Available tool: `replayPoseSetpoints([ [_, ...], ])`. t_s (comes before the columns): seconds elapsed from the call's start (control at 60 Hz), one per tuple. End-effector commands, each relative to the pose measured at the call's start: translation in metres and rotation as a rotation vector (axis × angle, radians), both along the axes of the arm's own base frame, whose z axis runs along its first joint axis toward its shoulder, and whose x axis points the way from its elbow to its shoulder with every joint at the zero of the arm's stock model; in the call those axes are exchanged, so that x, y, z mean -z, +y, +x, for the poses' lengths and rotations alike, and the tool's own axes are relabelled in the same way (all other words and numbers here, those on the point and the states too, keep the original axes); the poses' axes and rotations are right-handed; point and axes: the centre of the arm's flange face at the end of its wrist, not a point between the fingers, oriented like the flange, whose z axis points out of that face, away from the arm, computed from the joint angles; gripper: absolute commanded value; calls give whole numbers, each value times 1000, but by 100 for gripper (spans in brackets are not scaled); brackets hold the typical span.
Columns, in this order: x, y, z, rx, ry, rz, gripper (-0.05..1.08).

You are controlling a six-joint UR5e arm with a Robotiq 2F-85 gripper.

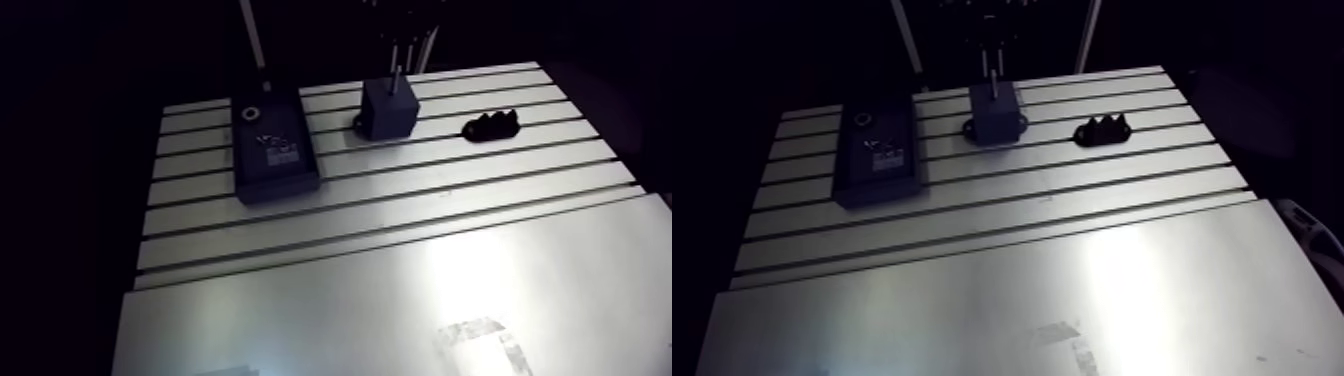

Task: Pick up the M10 bolt and insert it into the hole until fully seated.

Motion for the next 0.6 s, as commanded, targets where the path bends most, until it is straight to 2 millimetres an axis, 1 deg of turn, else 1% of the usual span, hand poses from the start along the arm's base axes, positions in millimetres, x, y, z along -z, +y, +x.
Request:
replayPoseSetpoints([
  [0.017,0,0,0,0,0,0,108],
  [0.6,-1,0,-1,1,4,-2,108],
])
